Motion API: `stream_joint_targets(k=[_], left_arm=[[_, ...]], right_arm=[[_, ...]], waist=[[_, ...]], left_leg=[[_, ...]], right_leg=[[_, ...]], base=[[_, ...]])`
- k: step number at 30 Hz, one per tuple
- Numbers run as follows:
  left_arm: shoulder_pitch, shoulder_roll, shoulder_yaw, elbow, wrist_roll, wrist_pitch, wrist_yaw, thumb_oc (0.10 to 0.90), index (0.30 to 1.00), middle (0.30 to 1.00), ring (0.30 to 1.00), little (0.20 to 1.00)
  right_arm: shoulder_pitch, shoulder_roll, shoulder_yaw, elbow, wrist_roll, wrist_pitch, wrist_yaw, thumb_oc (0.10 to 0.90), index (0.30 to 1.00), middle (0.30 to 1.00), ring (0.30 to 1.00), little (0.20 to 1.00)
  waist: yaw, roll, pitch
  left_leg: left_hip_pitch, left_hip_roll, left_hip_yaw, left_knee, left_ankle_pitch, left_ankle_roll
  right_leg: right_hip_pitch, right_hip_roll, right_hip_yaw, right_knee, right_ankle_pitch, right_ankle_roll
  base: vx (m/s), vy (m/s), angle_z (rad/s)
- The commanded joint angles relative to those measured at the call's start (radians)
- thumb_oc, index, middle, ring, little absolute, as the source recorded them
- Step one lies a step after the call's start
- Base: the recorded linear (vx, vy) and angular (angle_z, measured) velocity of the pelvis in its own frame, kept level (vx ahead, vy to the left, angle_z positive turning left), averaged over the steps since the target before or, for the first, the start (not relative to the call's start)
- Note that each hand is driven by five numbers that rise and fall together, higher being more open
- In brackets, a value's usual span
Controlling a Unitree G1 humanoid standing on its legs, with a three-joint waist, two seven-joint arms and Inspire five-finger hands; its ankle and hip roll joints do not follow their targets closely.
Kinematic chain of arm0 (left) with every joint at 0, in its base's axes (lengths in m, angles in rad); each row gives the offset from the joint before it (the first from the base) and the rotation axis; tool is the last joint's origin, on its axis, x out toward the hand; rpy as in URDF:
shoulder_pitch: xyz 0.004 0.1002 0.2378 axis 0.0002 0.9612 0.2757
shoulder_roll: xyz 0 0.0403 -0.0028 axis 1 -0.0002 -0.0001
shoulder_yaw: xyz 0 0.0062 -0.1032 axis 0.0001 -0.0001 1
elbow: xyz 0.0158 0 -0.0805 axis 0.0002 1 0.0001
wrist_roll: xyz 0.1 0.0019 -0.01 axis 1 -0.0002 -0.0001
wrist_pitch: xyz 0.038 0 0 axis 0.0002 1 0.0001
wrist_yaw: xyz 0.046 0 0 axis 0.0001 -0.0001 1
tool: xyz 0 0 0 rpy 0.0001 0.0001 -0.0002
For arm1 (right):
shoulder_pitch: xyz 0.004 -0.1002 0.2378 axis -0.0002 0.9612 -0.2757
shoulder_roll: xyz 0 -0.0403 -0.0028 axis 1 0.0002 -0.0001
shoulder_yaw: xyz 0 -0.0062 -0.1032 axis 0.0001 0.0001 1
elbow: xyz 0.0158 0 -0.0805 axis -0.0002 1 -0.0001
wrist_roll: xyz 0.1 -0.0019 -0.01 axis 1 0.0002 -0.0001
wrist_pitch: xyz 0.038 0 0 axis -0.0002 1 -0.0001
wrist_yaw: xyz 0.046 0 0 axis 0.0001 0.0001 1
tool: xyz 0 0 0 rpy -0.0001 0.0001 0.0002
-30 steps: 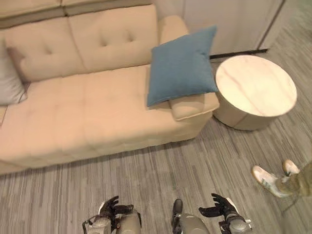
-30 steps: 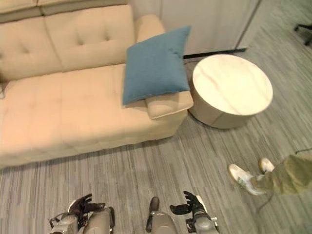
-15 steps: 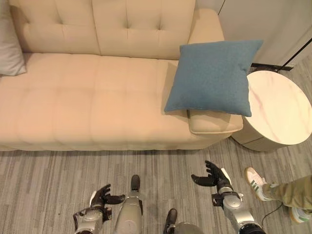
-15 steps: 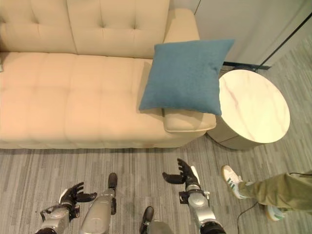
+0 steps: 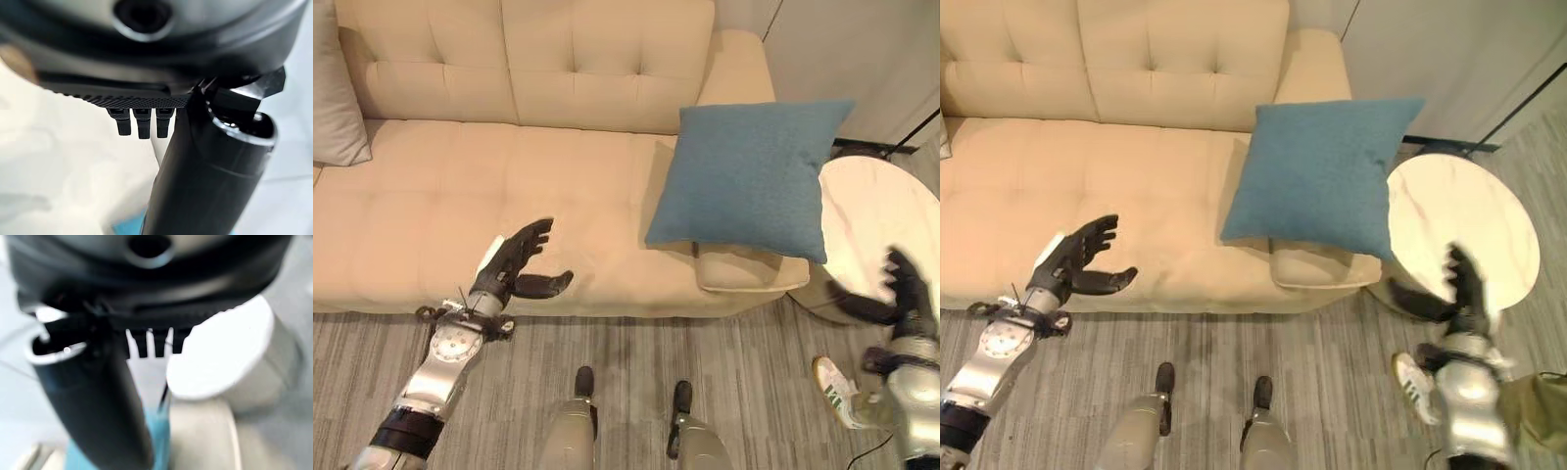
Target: Pick up all the scattered cushions and arrange them neatly on the sofa.
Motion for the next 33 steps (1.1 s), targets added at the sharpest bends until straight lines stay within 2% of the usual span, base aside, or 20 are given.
stream_joint_targets(k=[1, 2, 3, 4, 5, 7, 10, 14, 17, 20, 23, 26, 28, 30, 33], left_arm=[[-0.326, -0.001, -0.124, 0.033, -0.059, -0.079, 0.024, 0.800, 0.900, 0.900, 0.900, 0.900], [-0.428, -0.007, -0.170, 0.088, -0.059, -0.083, 0.051, 0.800, 0.900, 0.900, 0.900, 0.900], [-0.428, -0.008, -0.166, 0.089, -0.059, -0.083, 0.051, 0.800, 0.900, 0.900, 0.900, 0.900], [-0.569, -0.033, -0.251, 0.184, -0.077, -0.081, 0.091, 0.800, 0.900, 0.900, 0.900, 0.900], [-0.578, -0.036, -0.246, 0.194, -0.079, -0.084, 0.091, 0.800, 0.900, 0.900, 0.900, 0.900], [-0.677, -0.101, -0.284, 0.278, -0.127, -0.082, 0.140, 0.800, 0.900, 0.900, 0.900, 0.900], [-0.712, -0.133, -0.319, 0.281, -0.149, -0.071, 0.146, 0.800, 0.900, 0.900, 0.900, 0.900], [-0.739, -0.171, -0.352, 0.300, -0.132, -0.045, 0.145, 0.800, 0.900, 0.900, 0.900, 0.900], [-0.795, -0.216, -0.378, 0.361, -0.148, -0.035, 0.155, 0.800, 0.900, 0.900, 0.900, 0.900], [-0.874, -0.249, -0.388, 0.452, -0.176, -0.031, 0.169, 0.800, 0.900, 0.900, 0.900, 0.900], [-0.963, -0.280, -0.395, 0.535, -0.182, -0.034, 0.176, 0.800, 0.900, 0.900, 0.900, 0.900], [-1.030, -0.295, -0.397, 0.609, -0.189, -0.036, 0.177, 0.800, 0.900, 0.900, 0.900, 0.900], [-1.028, -0.289, -0.389, 0.604, -0.185, -0.034, 0.177, 0.800, 0.900, 0.900, 0.900, 0.900], [-1.006, -0.281, -0.383, 0.581, -0.172, -0.032, 0.176, 0.800, 0.900, 0.900, 0.900, 0.900], [-0.945, -0.257, -0.366, 0.523, -0.146, -0.026, 0.174, 0.800, 0.900, 0.900, 0.900, 0.900]], right_arm=[[-0.436, -0.255, 0.120, 0.150, 0.103, -0.085, -0.039, 0.800, 0.900, 0.900, 0.900, 0.900], [-0.596, -0.291, 0.209, 0.235, 0.139, -0.085, -0.045, 0.800, 0.900, 0.900, 0.900, 0.900], [-0.606, -0.292, 0.218, 0.239, 0.140, -0.086, -0.044, 0.800, 0.900, 0.900, 0.900, 0.900], [-0.842, -0.298, 0.351, 0.380, 0.201, -0.071, -0.052, 0.800, 0.900, 0.900, 0.900, 0.900], [-0.878, -0.301, 0.379, 0.400, 0.207, -0.074, -0.049, 0.800, 0.900, 0.900, 0.900, 0.900], [-1.124, -0.260, 0.546, 0.609, 0.266, -0.035, -0.027, 0.800, 0.900, 0.900, 0.900, 0.900], [-1.291, -0.207, 0.685, 0.777, 0.270, 0.012, 0.007, 0.800, 0.900, 0.900, 0.900, 0.900], [-1.384, -0.176, 0.729, 0.910, 0.270, 0.050, 0.035, 0.800, 0.900, 0.900, 0.900, 0.900], [-1.397, -0.168, 0.710, 1.003, 0.332, 0.074, 0.059, 0.800, 0.900, 0.900, 0.900, 0.900], [-1.370, -0.117, 0.665, 1.021, 0.414, 0.076, 0.072, 0.800, 0.900, 0.900, 0.900, 0.900], [-1.299, -0.031, 0.584, 0.969, 0.615, 0.033, 0.103, 0.800, 0.900, 0.900, 0.900, 0.900], [-1.232, 0.090, 0.495, 0.836, 0.868, -0.049, 0.140, 0.800, 0.900, 0.900, 0.900, 0.900], [-1.192, 0.138, 0.466, 0.743, 0.962, -0.082, 0.172, 0.800, 0.900, 0.900, 0.900, 0.900], [-1.139, 0.169, 0.442, 0.628, 1.022, -0.123, 0.193, 0.800, 0.900, 0.900, 0.900, 0.900], [-0.988, 0.189, 0.435, 0.384, 1.028, -0.162, 0.226, 0.800, 0.900, 0.900, 0.900, 0.900]], waist=[[0.001, 0.005, -0.016], [0.003, 0.012, -0.004], [0.000, 0.013, -0.004], [0.012, 0.013, 0.003], [0.007, 0.017, 0.005], [0.011, 0.024, 0.017], [0.019, 0.034, 0.032], [0.027, 0.043, 0.049], [0.034, 0.048, 0.056], [0.033, 0.048, 0.064], [0.036, 0.044, 0.072], [0.037, 0.036, 0.079], [0.038, 0.025, 0.083], [0.037, 0.017, 0.087], [0.035, -0.004, 0.087]], left_leg=[[-0.002, 0.097, -0.011, -0.061, -0.004, -0.090], [-0.014, 0.104, -0.013, -0.075, 0.012, -0.094], [-0.015, 0.104, -0.013, -0.076, 0.013, -0.094], [-0.032, 0.111, -0.017, -0.099, 0.033, -0.098], [-0.035, 0.111, -0.016, -0.101, 0.036, -0.098], [-0.052, 0.112, -0.018, -0.122, 0.054, -0.100], [-0.065, 0.110, -0.018, -0.136, 0.064, -0.101], [-0.092, 0.099, -0.016, -0.151, 0.076, -0.101], [-0.117, 0.088, -0.022, -0.185, 0.099, -0.103], [-0.139, 0.083, -0.021, -0.230, 0.126, -0.111], [-0.149, 0.080, -0.020, -0.266, 0.139, -0.122], [-0.155, 0.076, -0.019, -0.277, 0.144, -0.127], [-0.164, 0.072, -0.023, -0.271, 0.149, -0.125], [-0.165, 0.070, -0.026, -0.262, 0.144, -0.125], [-0.156, 0.070, -0.028, -0.251, 0.133, -0.126]], right_leg=[[0.004, -0.016, -0.032, 0.046, -0.092, 0.069], [-0.013, -0.011, -0.033, 0.046, -0.089, 0.068], [-0.014, -0.011, -0.033, 0.045, -0.088, 0.068], [-0.040, -0.001, -0.033, 0.039, -0.084, 0.069], [-0.045, -0.001, -0.032, 0.039, -0.083, 0.068], [-0.069, 0.005, -0.029, 0.033, -0.080, 0.067], [-0.085, 0.006, -0.028, 0.020, -0.070, 0.068], [-0.106, 0.003, -0.034, 0.000, -0.054, 0.069], [-0.120, 0.002, -0.048, -0.027, -0.039, 0.073], [-0.136, 0.002, -0.061, -0.061, -0.019, 0.082], [-0.139, 0.001, -0.072, -0.090, -0.008, 0.090], [-0.140, 0.003, -0.078, -0.103, -0.001, 0.096], [-0.142, 0.002, -0.080, -0.104, 0.005, 0.095], [-0.134, 0.002, -0.085, -0.099, 0.003, 0.095], [-0.112, 0.001, -0.101, -0.093, -0.004, 0.095]], base=[[-0.18, -0.081, -0.22], [-0.08, -0.033, -0.24], [-0.12, -0.024, -0.21], [-0.07, -0.009, -0.20], [-0.07, -0.017, -0.12], [0.00, 0.000, 0.00], [-0.01, 0.005, 0.02], [0.00, 0.011, 0.03], [0.02, 0.023, 0.16], [0.00, 0.030, 0.23], [0.02, 0.012, 0.07], [0.02, 0.022, 0.04], [0.00, 0.000, 0.00], [0.00, 0.005, 0.03], [0.01, 0.009, 0.05]])
